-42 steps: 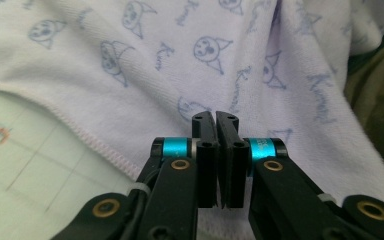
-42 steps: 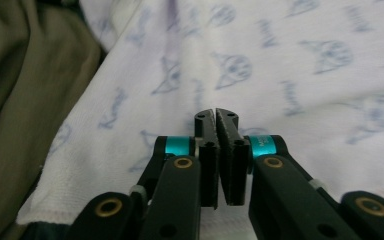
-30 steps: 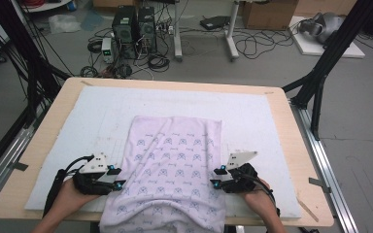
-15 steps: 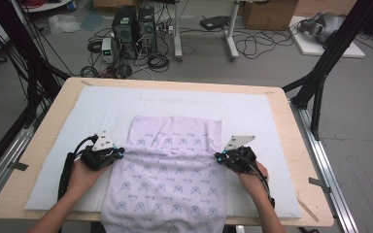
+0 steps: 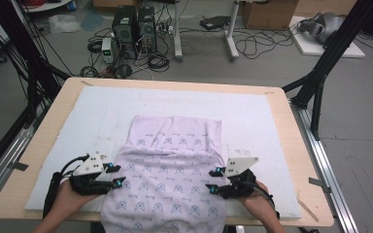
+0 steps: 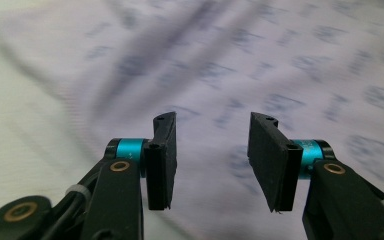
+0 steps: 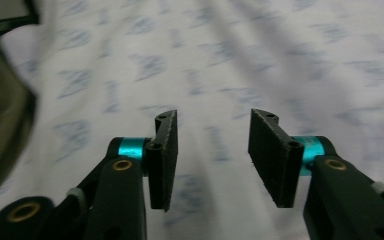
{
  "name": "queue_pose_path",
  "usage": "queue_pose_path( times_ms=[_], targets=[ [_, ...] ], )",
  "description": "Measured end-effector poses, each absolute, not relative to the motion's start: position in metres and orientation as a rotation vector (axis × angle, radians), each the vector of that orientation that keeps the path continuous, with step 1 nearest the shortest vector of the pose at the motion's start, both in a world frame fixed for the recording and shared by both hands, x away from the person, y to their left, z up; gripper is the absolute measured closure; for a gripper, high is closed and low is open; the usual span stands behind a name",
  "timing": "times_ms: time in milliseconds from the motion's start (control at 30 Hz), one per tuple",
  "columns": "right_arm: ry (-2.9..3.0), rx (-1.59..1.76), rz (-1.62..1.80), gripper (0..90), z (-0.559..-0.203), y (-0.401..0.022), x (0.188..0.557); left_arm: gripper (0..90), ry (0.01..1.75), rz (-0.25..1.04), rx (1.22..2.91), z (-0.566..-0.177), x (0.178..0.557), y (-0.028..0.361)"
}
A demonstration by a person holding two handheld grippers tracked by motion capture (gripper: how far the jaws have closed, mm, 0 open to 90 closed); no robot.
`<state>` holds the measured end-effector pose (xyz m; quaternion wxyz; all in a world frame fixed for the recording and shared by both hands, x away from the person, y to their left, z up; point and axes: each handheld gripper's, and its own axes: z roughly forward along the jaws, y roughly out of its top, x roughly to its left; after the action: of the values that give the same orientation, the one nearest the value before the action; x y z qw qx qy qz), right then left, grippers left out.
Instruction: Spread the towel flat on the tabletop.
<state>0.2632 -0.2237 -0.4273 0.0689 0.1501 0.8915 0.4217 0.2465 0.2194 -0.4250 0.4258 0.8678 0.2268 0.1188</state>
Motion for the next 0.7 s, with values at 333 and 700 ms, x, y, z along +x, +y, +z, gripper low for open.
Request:
queue_pose_path(
  times_ms=[333,700],
  targets=[
    [2.843,0.348,1.253,88.3,-0.445,-0.212,0.25,88.7,0.468,0.15,2.264,-0.441,0.224,0.218],
    [2.773,0.382,1.364,72.5,-0.429,-0.232,0.242,67.0,0.436,0.207,2.185,-0.424,0.218,0.221]
  ],
)
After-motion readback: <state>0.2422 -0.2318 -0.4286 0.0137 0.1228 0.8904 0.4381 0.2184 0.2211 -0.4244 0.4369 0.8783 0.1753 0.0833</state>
